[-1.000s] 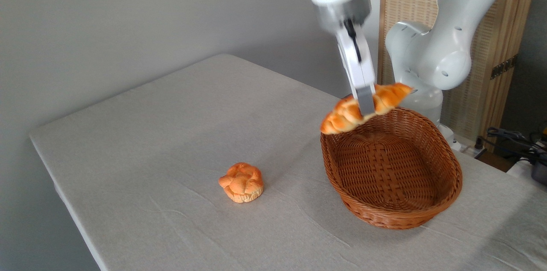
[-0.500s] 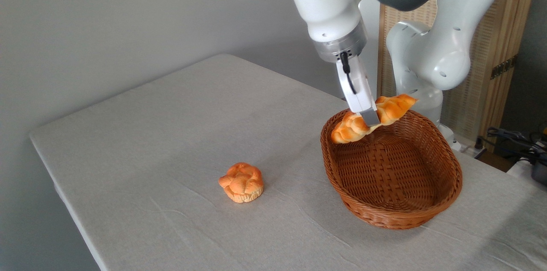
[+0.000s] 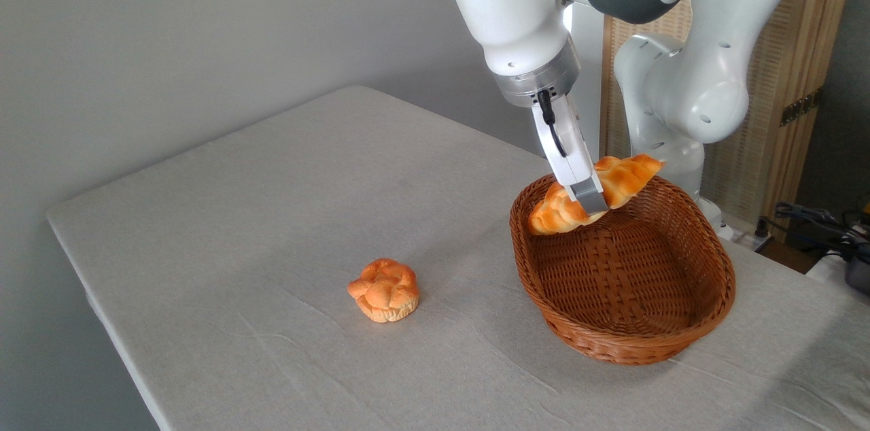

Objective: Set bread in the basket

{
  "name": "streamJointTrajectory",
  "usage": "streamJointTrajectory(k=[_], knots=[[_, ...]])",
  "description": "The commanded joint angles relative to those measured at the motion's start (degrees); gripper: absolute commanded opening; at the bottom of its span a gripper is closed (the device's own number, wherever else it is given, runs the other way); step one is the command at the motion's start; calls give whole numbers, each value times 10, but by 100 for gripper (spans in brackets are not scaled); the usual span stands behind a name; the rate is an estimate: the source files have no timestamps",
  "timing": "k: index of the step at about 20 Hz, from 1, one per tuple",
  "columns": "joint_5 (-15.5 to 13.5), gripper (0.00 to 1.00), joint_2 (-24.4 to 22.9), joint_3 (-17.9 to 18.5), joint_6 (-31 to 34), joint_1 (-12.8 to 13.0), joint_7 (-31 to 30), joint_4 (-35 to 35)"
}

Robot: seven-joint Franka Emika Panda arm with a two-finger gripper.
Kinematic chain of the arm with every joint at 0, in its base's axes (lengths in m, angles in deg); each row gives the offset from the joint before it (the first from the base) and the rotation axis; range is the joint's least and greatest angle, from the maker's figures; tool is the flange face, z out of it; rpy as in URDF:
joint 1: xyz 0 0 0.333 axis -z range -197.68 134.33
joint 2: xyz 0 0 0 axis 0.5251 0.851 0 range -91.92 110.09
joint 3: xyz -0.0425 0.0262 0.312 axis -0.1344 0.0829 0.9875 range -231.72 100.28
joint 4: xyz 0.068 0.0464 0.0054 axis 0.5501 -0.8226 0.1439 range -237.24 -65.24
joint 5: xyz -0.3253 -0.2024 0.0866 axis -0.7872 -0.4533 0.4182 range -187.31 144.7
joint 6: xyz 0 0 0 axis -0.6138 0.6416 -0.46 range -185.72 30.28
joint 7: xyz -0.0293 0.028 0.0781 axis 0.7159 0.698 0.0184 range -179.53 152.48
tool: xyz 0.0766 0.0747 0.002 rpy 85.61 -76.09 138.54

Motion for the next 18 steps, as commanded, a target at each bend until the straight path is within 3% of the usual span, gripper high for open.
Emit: streamJointTrajectory(k=[1,11,14,15,18], knots=[[-12,100,4,0,16,-3,2,21],[-13,100,3,0,16,9,2,19],[-14,100,25,-6,21,8,2,47],[-31,100,49,-17,31,9,-2,88],[-120,100,143,-26,39,8,-37,251]])
